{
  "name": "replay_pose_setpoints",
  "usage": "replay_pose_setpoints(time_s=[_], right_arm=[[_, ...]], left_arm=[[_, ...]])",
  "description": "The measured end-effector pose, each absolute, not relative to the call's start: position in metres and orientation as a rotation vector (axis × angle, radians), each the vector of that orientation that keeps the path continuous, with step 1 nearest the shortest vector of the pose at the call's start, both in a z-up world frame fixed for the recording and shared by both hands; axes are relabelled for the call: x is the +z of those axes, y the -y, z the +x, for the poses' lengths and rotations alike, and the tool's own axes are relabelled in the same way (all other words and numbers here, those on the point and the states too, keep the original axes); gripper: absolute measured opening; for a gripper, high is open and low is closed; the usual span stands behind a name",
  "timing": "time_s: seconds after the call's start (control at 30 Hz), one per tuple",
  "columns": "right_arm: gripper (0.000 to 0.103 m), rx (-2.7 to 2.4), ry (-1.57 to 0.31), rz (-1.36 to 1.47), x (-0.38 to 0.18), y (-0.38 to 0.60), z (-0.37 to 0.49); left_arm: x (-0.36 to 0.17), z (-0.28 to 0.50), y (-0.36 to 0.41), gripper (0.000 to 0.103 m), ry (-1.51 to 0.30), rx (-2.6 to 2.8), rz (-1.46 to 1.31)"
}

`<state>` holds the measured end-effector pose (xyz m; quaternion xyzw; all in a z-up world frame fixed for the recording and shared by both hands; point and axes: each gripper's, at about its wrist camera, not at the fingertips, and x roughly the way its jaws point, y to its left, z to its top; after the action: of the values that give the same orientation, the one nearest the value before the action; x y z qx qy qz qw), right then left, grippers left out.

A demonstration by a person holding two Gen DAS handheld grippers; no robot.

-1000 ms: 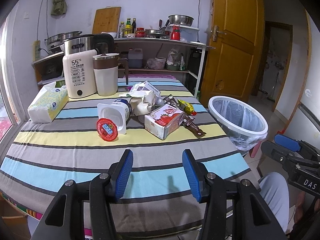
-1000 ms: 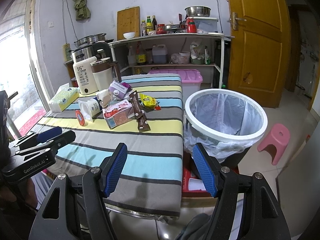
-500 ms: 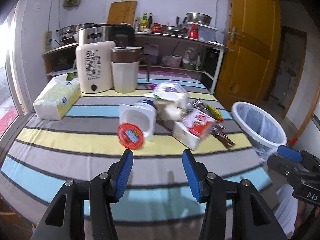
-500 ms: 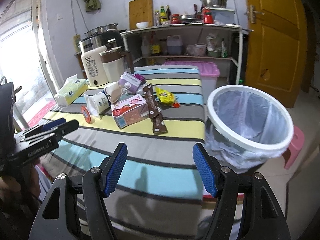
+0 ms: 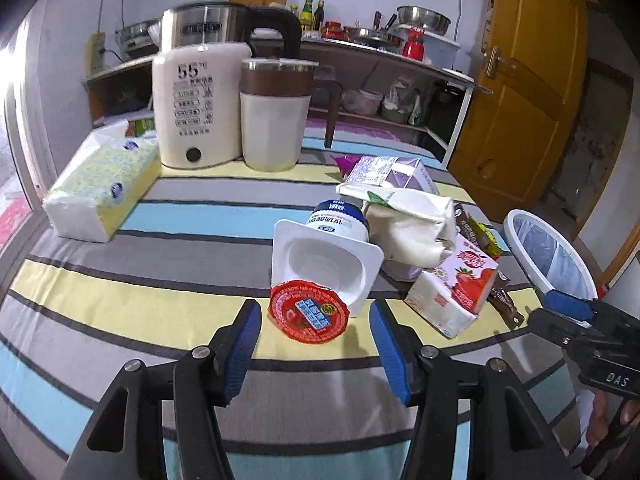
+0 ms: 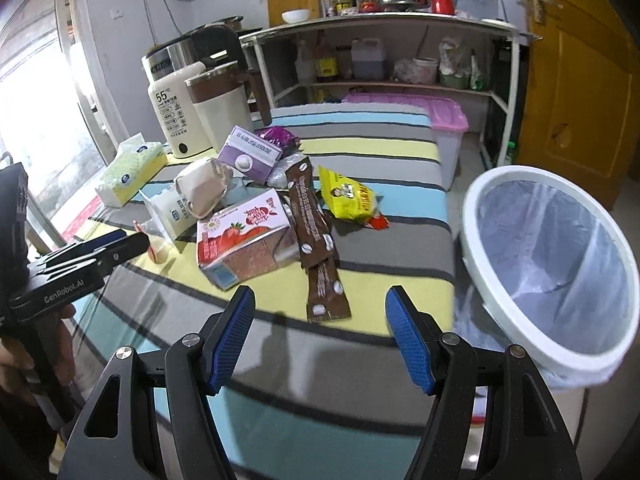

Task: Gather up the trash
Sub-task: 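Grasp the brown snack wrapper with the right gripper while the left gripper grasps the red yogurt lid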

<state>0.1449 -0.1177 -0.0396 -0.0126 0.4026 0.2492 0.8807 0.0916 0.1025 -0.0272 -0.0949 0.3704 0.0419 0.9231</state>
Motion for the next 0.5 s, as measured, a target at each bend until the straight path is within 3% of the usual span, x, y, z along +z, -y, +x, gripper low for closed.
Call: replay_pose_setpoints(time_s=[0.13, 0.3, 0.37, 0.43, 0.5], right_arm=[[0.065, 0.524, -0.888, -0.037, -0.051, 0.110, 0.161], [0.050, 0.508, -0.918, -0.054, -0.060, 0.105, 0.170], [0.037, 0.507, -0.920, -0.055, -0.060, 0.106, 0.171], [0.027, 0.502, -0.920, -0.052, -0.060, 0.108, 0.170], [0.026, 0.505, -0.921, -0.043, -0.061, 0.111, 0.169]], left_arm=[[-0.033, 0.102, -0.106, 0.056, -0.784, 0.083, -0.191], [-0.038, 0.108, -0.108, 0.054, -0.792, 0.066, -0.198], [-0.037, 0.107, -0.107, 0.046, -0.783, 0.061, -0.190], [-0.037, 0.106, -0.105, 0.045, -0.778, 0.054, -0.179], [-0.036, 0.102, -0.103, 0.045, -0.767, 0.050, -0.170]])
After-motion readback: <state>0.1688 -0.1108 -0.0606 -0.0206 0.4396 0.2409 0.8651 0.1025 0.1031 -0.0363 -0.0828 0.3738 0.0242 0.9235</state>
